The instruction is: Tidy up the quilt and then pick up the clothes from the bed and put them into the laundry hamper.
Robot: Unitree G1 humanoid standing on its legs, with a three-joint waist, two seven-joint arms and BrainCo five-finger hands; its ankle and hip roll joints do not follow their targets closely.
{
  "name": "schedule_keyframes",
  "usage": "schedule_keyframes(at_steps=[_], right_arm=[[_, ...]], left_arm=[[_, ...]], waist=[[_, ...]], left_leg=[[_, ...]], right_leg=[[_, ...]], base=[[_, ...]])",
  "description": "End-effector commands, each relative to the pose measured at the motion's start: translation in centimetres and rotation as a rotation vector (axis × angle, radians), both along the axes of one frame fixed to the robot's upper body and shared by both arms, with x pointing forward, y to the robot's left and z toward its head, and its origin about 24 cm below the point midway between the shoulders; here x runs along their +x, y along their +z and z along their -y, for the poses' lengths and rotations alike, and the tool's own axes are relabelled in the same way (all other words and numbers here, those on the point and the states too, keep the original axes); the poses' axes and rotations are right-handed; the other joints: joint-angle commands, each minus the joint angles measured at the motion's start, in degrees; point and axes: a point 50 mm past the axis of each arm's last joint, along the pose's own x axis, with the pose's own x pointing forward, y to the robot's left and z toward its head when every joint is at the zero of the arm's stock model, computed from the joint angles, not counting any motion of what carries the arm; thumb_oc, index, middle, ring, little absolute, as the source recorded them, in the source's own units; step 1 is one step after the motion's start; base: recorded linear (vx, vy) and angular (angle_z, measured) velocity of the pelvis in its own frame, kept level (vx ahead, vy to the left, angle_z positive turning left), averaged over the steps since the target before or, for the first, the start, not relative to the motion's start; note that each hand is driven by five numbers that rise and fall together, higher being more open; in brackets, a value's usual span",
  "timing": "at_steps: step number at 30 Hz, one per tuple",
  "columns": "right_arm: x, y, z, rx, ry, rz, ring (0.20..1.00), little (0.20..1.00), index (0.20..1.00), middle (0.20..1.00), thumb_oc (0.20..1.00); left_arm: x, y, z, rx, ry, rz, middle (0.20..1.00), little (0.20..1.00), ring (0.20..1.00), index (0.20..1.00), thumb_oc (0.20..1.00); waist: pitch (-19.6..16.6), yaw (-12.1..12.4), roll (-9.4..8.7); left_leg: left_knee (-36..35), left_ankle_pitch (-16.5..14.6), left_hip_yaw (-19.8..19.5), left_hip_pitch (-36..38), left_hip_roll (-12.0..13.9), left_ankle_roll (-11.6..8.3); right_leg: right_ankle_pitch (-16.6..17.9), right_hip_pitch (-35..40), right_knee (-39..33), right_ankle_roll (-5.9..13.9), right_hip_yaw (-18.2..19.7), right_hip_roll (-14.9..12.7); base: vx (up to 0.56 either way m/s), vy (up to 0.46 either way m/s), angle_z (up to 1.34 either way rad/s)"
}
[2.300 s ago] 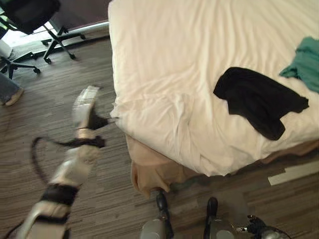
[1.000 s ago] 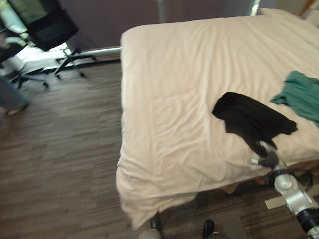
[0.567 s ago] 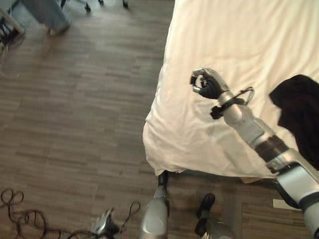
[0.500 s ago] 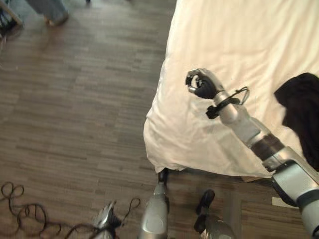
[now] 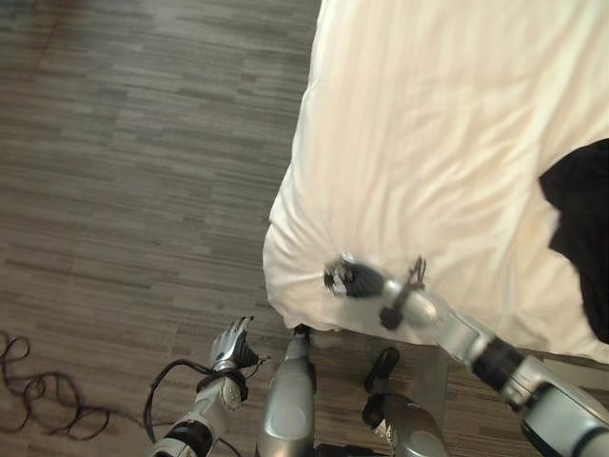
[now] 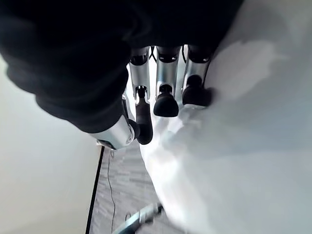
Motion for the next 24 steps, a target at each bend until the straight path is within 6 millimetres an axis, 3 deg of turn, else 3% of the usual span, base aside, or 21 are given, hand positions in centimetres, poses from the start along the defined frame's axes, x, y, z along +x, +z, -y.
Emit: schedule_keyframes(at_steps=[1, 2, 3, 4, 5, 6, 7, 8, 9, 11, 16, 17, 18, 21, 22, 23, 24], right_arm=[[-0.5, -0.4, 3.4, 0.011, -0.041, -0.103, 0.200, 0.200, 0.200, 0.200, 0.200], [-0.5, -0.3, 3.5, 0.010, -0.042, -0.103, 0.200, 0.200, 0.200, 0.200, 0.200], [0.8, 3.8, 3.4, 0.117, -0.061, 0.047, 0.200, 0.200, 0.200, 0.200, 0.200], [1.5, 6.0, 3.2, 0.179, -0.082, 0.135, 0.200, 0.200, 0.200, 0.200, 0.200], [1.5, 6.0, 3.2, 0.179, -0.083, 0.136, 0.200, 0.200, 0.200, 0.200, 0.200], [2.3, 8.8, 3.1, 0.307, -0.142, 0.249, 0.200, 0.200, 0.200, 0.200, 0.200], [2.5, 10.5, 3.1, 0.381, -0.170, 0.306, 0.200, 0.200, 0.200, 0.200, 0.200], [2.5, 10.5, 3.1, 0.381, -0.171, 0.306, 0.200, 0.200, 0.200, 0.200, 0.200], [3.0, 12.5, 3.2, 0.477, -0.219, 0.384, 0.200, 0.200, 0.200, 0.200, 0.200], [3.8, 13.0, 3.6, 0.502, -0.290, 0.421, 0.200, 0.200, 0.200, 0.200, 0.200], [5.6, 9.9, 5.0, 0.381, -0.457, 0.373, 0.200, 0.200, 0.200, 0.200, 0.200], [6.0, 6.9, 6.1, 0.285, -0.532, 0.292, 0.200, 0.200, 0.200, 0.200, 0.200], [6.0, 6.9, 6.1, 0.285, -0.532, 0.292, 0.200, 0.200, 0.200, 0.200, 0.200], [4.6, 1.5, 7.8, 0.204, -0.631, 0.114, 0.200, 0.200, 0.200, 0.200, 0.200], [3.3, -0.9, 9.6, 0.157, -0.697, 0.046, 0.200, 0.200, 0.200, 0.200, 0.200], [0.9, -3.9, 12.4, 0.073, -0.779, -0.058, 0.200, 0.200, 0.200, 0.200, 0.200], [0.9, -3.9, 12.4, 0.073, -0.779, -0.058, 0.200, 0.200, 0.200, 0.200, 0.200]], left_arm=[[-2.6, -1.9, -0.4, 0.036, 0.001, -0.134, 1.000, 1.000, 1.000, 1.000, 1.000], [-2.6, -1.9, -0.3, 0.036, 0.001, -0.134, 1.000, 1.000, 1.000, 1.000, 1.000], [-2.2, -1.8, -0.7, 0.024, 0.065, -0.114, 1.000, 1.000, 1.000, 1.000, 1.000], [-2.2, -1.8, -0.7, 0.007, 0.101, -0.108, 1.000, 1.000, 1.000, 1.000, 1.000], [-2.2, -1.8, -0.7, 0.007, 0.101, -0.107, 1.000, 1.000, 1.000, 1.000, 1.000], [-2.1, -1.8, -0.7, -0.012, 0.131, -0.091, 1.000, 1.000, 1.000, 1.000, 1.000], [-1.9, -1.6, -0.5, -0.023, 0.138, -0.075, 1.000, 1.000, 1.000, 1.000, 1.000], [-1.8, -1.6, -0.5, -0.023, 0.138, -0.075, 1.000, 1.000, 1.000, 1.000, 1.000], [-1.8, -1.6, 0.0, -0.054, 0.149, -0.050, 1.000, 1.000, 1.000, 1.000, 1.000], [-1.8, -1.6, 0.6, -0.083, 0.150, -0.036, 1.000, 1.000, 1.000, 1.000, 1.000], [-1.3, -1.4, 1.4, -0.105, 0.160, -0.007, 1.000, 1.000, 1.000, 1.000, 1.000], [-1.0, -1.3, 1.5, -0.136, 0.209, 0.015, 1.000, 1.000, 1.000, 1.000, 1.000], [-1.0, -1.3, 1.5, -0.136, 0.209, 0.015, 1.000, 1.000, 1.000, 1.000, 1.000], [-0.5, -1.6, 2.3, -0.172, 0.264, 0.009, 1.000, 1.000, 1.000, 1.000, 1.000], [-0.6, -1.9, 2.7, -0.177, 0.265, -0.011, 1.000, 1.000, 1.000, 1.000, 1.000], [-1.9, -2.7, 2.6, -0.187, 0.301, -0.068, 1.000, 1.000, 1.000, 1.000, 1.000], [-1.9, -2.7, 2.6, -0.187, 0.301, -0.068, 1.000, 1.000, 1.000, 1.000, 1.000]], waist=[[-2.96, -1.62, 2.75], [-2.93, -1.57, 2.77], [-1.81, -2.57, 3.42], [-1.23, -2.78, 3.75], [-1.21, -2.67, 3.70], [-0.91, -2.74, 4.60], [-0.43, -3.05, 5.00], [-0.41, -2.97, 4.97], [-0.08, -3.30, 5.73], [0.29, -3.63, 6.73], [2.22, -4.84, 7.15], [2.35, -4.54, 5.68], [2.34, -4.47, 5.69], [1.80, -4.35, 3.10], [1.50, -4.85, 2.83], [-0.60, -7.01, 2.45], [-0.63, -7.02, 2.43]], left_leg=[[1.51, -8.85, 0.41, 2.09, 0.78, -4.05], [1.54, -8.87, 0.44, 2.09, 0.75, -4.03], [2.14, -9.22, 1.32, 1.91, 0.57, -3.75], [2.37, -9.47, 2.49, 1.90, 0.56, -3.53], [2.39, -9.49, 2.61, 1.89, 0.52, -3.50], [3.10, -9.87, 4.32, 1.63, 0.59, -3.02], [3.66, -9.99, 4.82, 1.25, 0.60, -3.02], [3.72, -10.03, 4.87, 1.23, 0.61, -3.02], [4.03, -10.16, 5.76, 0.82, 0.73, -2.93], [4.68, -11.37, 6.30, 0.78, 1.09, -3.47], [9.27, -11.39, 6.77, -2.50, 1.29, -3.40], [12.38, -14.57, -1.11, -3.50, -0.70, -3.75], [12.56, -14.71, -1.06, -3.57, -0.64, -3.75], [13.31, -19.71, -12.62, -0.98, -4.37, -2.20], [13.23, -20.26, -14.26, -0.10, -5.61, -1.54], [9.68, -20.39, -12.93, 2.63, -6.04, -0.61], [9.67, -20.37, -12.93, 2.60, -6.06, -0.60]], right_leg=[[-9.16, -6.76, 6.72, 5.48, 1.48, -4.40], [-9.24, -6.83, 6.87, 5.50, 1.53, -4.46], [-9.16, -9.44, 9.85, 5.96, 2.28, -5.62], [-8.64, -10.97, 11.37, 6.20, 1.79, -6.52], [-8.69, -11.12, 11.53, 6.21, 1.94, -6.58], [-8.20, -12.33, 12.11, 6.53, 1.01, -7.47], [-8.01, -12.85, 12.07, 6.25, 1.51, -7.43], [-8.01, -12.89, 12.09, 6.25, 1.58, -7.42], [-7.88, -13.09, 10.74, 6.04, 2.03, -7.25], [-8.40, -13.27, 9.93, 6.37, 2.93, -6.68], [-6.44, -14.47, 6.03, 5.41, 5.22, -5.62], [-5.88, -16.07, 5.01, 5.28, 8.97, -4.29], [-5.89, -16.11, 5.04, 5.28, 9.03, -4.24], [-5.31, -17.88, 4.34, 5.23, 15.79, -2.40], [-5.22, -17.55, 4.58, 5.29, 16.40, -2.61], [-2.97, -17.83, 3.76, 7.05, 16.88, -4.61], [-2.96, -17.87, 3.76, 7.05, 16.89, -4.64]], base=[[0.01, 0.081, -0.22], [-0.06, 0.106, -0.15], [-0.09, 0.132, -0.19], [-0.09, 0.132, -0.35], [-0.04, 0.075, -0.59], [-0.01, 0.014, -0.60], [-0.01, 0.012, -0.74], [0.02, -0.011, -0.59], [0.10, -0.023, -0.45], [0.09, -0.019, -0.23], [-0.07, 0.015, -0.31], [-0.14, 0.077, -0.42], [-0.07, 0.116, -0.76], [-0.05, 0.067, -1.11], [-0.03, 0.150, -1.10], [-0.01, 0.137, -1.01], [-0.02, 0.218, -0.71]])
